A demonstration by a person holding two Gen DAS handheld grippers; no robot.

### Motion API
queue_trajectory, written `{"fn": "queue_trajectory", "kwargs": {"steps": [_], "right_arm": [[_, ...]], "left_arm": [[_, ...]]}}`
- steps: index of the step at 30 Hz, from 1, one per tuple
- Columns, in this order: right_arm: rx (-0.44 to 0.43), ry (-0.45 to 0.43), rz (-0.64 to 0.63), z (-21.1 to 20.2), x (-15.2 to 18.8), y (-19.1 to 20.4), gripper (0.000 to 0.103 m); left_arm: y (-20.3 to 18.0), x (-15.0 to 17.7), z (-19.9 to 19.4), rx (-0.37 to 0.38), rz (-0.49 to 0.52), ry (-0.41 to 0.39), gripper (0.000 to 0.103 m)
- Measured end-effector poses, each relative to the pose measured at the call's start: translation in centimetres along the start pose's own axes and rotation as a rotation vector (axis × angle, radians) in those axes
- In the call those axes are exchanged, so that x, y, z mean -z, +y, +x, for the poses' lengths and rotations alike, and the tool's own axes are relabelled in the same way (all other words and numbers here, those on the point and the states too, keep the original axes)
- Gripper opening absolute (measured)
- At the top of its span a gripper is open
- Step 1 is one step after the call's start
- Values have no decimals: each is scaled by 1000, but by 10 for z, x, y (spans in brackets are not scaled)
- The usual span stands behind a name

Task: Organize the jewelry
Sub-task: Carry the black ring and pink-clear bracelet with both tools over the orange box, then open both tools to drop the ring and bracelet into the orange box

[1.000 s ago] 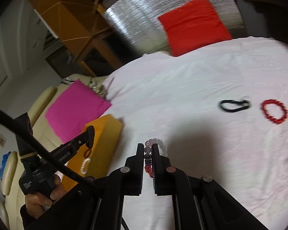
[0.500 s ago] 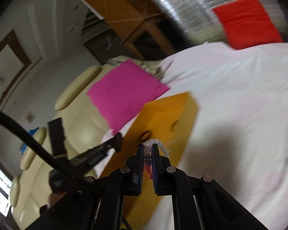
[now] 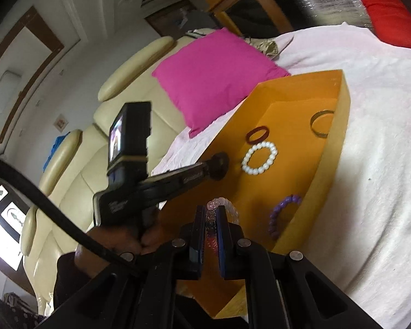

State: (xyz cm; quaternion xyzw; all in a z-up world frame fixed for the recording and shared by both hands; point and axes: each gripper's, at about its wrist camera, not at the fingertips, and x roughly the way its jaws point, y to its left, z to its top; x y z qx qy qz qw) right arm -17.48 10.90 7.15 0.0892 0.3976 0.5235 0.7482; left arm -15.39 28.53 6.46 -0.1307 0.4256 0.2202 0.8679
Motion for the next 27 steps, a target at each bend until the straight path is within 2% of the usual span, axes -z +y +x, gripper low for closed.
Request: {"fn": "queue_trajectory", "kwargs": {"steps": [11,21,27], "right_arm": [[15,61,-29,6,13,4,8],[12,108,-68,8,21,9,8],[42,126,-112,11,26,15,11]], "left_arm": [[-16,1,7,-33,62,17,7],[-15,1,14,-62,49,48,8],[-16,1,14,-86,51,41,8]]}}
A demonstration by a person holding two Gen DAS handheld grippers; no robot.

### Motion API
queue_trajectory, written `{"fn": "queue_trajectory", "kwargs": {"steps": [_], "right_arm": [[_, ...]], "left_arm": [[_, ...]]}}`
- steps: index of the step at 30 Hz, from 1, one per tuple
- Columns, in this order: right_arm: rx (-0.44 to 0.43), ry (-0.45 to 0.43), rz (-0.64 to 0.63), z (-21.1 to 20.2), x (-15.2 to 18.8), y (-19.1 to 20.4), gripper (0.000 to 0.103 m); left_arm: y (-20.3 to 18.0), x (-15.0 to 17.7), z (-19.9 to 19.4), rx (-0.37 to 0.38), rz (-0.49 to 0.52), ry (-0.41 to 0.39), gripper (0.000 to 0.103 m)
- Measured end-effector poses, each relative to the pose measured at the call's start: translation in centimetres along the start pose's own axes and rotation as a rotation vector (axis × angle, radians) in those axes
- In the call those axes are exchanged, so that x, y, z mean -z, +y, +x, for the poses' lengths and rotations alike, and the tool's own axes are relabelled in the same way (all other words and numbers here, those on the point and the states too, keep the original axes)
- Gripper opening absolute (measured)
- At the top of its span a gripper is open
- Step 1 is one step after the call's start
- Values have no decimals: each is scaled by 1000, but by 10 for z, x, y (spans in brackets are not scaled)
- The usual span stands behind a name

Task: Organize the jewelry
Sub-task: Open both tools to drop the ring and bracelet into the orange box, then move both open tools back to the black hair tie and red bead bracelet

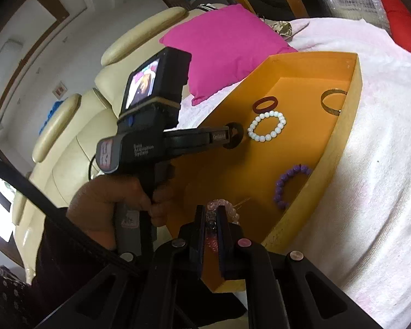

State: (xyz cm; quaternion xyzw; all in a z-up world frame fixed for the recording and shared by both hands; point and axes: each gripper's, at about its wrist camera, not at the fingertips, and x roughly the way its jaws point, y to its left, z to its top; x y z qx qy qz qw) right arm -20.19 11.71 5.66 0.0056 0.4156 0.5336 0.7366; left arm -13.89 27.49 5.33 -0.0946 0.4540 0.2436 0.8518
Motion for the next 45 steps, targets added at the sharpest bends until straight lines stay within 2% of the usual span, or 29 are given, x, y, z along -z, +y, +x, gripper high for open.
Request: {"fn": "queue_trajectory", "kwargs": {"steps": [4,6,8,9,12,16,21,23,25,35,45], "right_arm": [[27,-4,-21,-2,1,3,11],[40,-7,-30,-4,1,4,11],[46,-13,-39,-7,0,4,11],[50,-17,-44,-9,-1,5,11],[56,-33,-40,-18,-2,3,11],[69,-56,-10,-30,-7,-6,13],[97,-94,25,-49,-12,-18,14],[111,-109,48,-58,-14,-26,23],[125,-130,70,-67,-15,-32,27],[219,-204,209,-116,-13,-80,27],[301,-256,336,-160,-6,-123,27]], "left_arm": [[1,-1,0,-19,-5,-6,8],[3,-1,-1,-21,-10,-10,12],[4,-2,-1,-32,-18,-16,30],[4,-2,-2,-39,-20,-25,34],[1,-3,-6,-45,-15,-50,39],[-5,-4,-12,-60,-5,-88,52],[-18,-7,-24,-94,23,-159,56],[-25,-7,-28,-87,31,-178,63],[-33,-8,-34,-81,44,-207,63],[-91,-8,-57,-38,124,-295,66],[-161,2,-71,40,246,-317,66]]}}
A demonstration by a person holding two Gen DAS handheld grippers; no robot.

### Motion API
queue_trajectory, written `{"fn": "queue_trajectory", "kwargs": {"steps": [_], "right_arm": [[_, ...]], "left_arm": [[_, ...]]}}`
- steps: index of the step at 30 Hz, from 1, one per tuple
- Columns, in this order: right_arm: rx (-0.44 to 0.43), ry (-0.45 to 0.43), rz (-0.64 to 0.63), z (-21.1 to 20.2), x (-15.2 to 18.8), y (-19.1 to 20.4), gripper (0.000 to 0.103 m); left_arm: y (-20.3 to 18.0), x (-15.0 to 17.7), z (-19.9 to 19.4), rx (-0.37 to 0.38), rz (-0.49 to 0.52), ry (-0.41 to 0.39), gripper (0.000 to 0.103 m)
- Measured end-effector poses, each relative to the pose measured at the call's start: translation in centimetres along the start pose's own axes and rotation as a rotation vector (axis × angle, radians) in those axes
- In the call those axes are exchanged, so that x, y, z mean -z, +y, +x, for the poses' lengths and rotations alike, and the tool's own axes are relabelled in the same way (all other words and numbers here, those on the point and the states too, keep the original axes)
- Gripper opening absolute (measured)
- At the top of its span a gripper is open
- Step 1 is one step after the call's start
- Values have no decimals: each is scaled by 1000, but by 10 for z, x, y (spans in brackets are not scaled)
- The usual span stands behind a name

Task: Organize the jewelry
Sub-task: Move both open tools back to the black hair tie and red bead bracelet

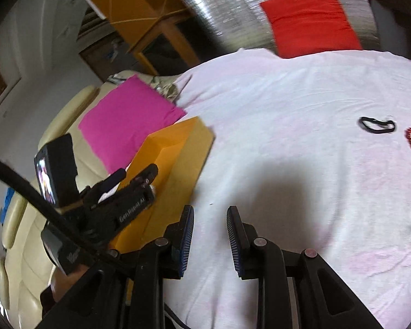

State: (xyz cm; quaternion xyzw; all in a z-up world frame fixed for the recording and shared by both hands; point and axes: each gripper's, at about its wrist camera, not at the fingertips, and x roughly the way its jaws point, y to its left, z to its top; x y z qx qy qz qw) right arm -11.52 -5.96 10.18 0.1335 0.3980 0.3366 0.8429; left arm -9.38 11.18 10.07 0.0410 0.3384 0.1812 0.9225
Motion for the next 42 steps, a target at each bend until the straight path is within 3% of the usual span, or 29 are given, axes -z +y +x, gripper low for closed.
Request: {"fn": "queue_trajectory", "kwargs": {"steps": [19,31,42], "right_arm": [[111,-85,86,-48,-9,-48,27],[146,-129,177,-67,-24,-95,27],[243,-150,268,-84,-34,-154,27]], "left_arm": [[-83,3,-8,109,114,18,66],[-108,3,-4,134,163,32,66],[-127,3,-1,152,206,38,66]]}}
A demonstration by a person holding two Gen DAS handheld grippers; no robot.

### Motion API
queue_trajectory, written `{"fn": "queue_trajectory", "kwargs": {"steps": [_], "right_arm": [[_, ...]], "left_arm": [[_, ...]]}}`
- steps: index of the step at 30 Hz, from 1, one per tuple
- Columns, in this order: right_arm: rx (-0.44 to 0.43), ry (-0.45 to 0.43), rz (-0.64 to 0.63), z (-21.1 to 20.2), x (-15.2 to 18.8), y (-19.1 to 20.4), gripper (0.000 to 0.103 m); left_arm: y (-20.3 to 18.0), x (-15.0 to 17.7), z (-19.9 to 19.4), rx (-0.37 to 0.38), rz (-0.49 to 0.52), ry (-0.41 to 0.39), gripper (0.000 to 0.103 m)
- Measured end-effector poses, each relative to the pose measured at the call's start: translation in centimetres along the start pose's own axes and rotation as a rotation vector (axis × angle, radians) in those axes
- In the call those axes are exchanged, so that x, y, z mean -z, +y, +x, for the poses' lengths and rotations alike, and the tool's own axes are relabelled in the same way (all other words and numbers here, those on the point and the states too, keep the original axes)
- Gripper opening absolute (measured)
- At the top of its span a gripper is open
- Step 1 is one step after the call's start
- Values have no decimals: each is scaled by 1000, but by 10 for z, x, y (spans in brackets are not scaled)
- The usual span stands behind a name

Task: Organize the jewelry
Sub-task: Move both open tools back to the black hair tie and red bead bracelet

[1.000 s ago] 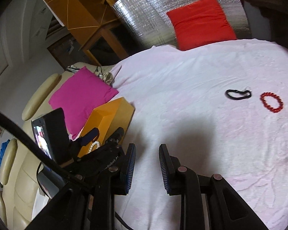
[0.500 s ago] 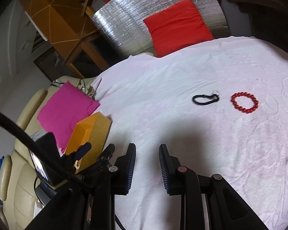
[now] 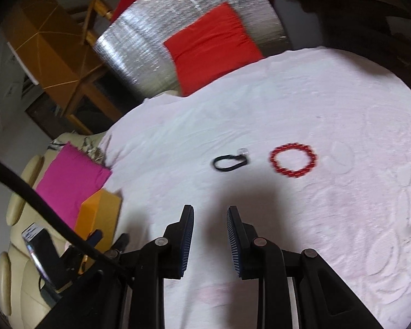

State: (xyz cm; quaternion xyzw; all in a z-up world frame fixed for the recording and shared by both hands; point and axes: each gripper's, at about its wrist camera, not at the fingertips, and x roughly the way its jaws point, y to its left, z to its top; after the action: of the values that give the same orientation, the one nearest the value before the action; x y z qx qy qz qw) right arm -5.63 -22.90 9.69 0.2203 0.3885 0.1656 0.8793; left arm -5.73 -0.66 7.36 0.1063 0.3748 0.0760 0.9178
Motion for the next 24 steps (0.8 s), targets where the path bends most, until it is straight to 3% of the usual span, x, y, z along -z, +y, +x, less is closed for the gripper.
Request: {"fn": "queue_trajectory", "kwargs": {"steps": [14,20,24], "right_arm": [[126,7,71,5,-12,-55,27],[223,0,74,18,-21,-71,27],[256,-6,100,29,-30,-82,27]], "left_arm": [[-15,1,-1,32,41,4,66],[-28,8,8,145,51,84,66],[-36,11,13,182,53,123,66]]}}
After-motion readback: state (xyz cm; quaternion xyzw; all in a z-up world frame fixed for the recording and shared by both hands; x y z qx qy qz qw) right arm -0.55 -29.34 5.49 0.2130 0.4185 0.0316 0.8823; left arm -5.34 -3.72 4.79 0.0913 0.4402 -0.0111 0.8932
